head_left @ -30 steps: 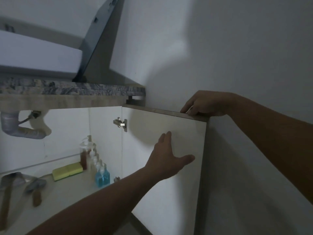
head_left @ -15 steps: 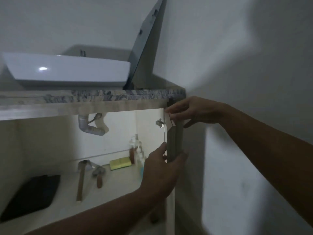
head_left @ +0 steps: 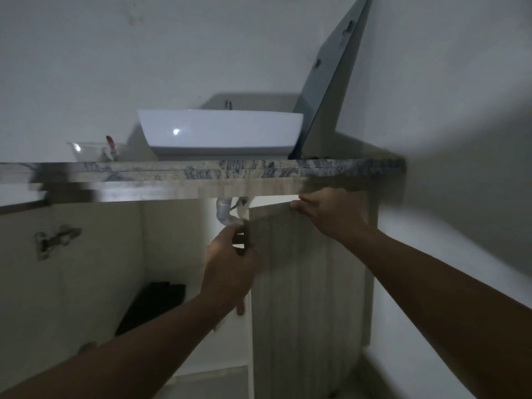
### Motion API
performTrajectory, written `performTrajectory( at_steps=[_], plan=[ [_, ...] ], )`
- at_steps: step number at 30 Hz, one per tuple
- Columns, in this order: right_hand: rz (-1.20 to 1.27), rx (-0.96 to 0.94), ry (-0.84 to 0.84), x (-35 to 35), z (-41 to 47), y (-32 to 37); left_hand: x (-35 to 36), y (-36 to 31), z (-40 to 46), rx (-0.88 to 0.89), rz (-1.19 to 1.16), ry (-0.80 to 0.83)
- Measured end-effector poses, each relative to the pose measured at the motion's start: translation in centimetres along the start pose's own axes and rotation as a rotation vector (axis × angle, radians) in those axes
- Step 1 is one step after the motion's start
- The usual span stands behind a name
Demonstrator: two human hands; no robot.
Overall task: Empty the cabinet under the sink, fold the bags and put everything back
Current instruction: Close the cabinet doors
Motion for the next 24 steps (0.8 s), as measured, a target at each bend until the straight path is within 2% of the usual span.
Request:
performTrajectory(
  at_steps=[3,4,8,12,24],
  plan=[
    [-0.023,0.012,-0.007,1.1,0.9,0.4,0.2,-0.7,1.5,0.377,0.322,-0.116],
    [-0.049,0.002,-0.006,1.4,1.2,0.6,0.6,-0.6,1.8,0.442,0.433,-0.133],
    [-0.134,-0.030,0.049,2.7,1.9,0.7,1.1,-0.1,3.4,0.424,0.721,-0.213],
    [-0.199,-0.074,0.081,4.1,2.0,1.0,1.5,0.1,5.5,0.500,0.978,-0.306],
    [-0.307,-0.010,0.150,8.6,4.6,-0.9,3.1,2.8,11.4,0.396,1.138,-0.278]
  ],
)
Point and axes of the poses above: each hand's wrist, its own z-axis towards the middle knuckle, its own x-axis out of the palm, y = z × x, the point moved 7 cm from there along z, towards the middle knuckle, and after that the axes turned 14 degrees about -x, right-handed, at the moved point
